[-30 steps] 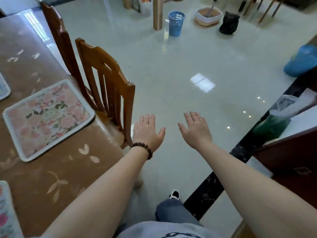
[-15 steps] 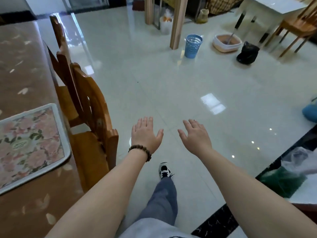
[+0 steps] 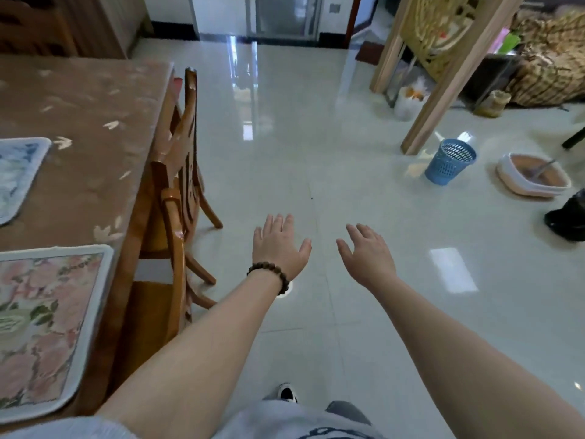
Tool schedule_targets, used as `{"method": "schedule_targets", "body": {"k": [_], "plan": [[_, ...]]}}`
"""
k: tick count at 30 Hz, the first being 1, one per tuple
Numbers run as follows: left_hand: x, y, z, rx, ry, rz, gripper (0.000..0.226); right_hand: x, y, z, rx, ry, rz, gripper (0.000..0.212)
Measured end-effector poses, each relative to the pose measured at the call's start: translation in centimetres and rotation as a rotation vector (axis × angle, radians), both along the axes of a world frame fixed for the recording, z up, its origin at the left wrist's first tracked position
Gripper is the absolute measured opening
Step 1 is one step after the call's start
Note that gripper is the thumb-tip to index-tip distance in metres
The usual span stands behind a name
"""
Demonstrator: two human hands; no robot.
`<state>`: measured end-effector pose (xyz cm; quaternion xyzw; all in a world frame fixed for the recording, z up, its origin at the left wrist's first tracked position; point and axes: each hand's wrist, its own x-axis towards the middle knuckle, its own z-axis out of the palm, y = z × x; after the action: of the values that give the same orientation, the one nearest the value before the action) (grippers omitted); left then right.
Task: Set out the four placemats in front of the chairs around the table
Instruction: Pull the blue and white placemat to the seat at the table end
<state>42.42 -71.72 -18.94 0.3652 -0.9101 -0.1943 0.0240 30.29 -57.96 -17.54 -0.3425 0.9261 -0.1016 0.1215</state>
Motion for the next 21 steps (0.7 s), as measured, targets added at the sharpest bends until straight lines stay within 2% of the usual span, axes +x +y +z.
{"method": "schedule_targets", "body": {"k": [9,14,21], "plan": [[-7.1,-11.0,-0.3,-0.035,-0.042,0.23,0.069,-10.9,-14.9,0.0,-0.087,-0.034,0.233,0.053],[-13.8,-18.6,-0.9,-0.05,-0.059,0.37,0.069,-19.5,-25.1,-0.5,-0.092,-0.015,0.395,0.055],[-23.1,-29.8,3.2,-0.154,-0.012,0.594,0.069,-28.8,-40.4,2.9,-0.12,-0.009,0.633,0.055]]}}
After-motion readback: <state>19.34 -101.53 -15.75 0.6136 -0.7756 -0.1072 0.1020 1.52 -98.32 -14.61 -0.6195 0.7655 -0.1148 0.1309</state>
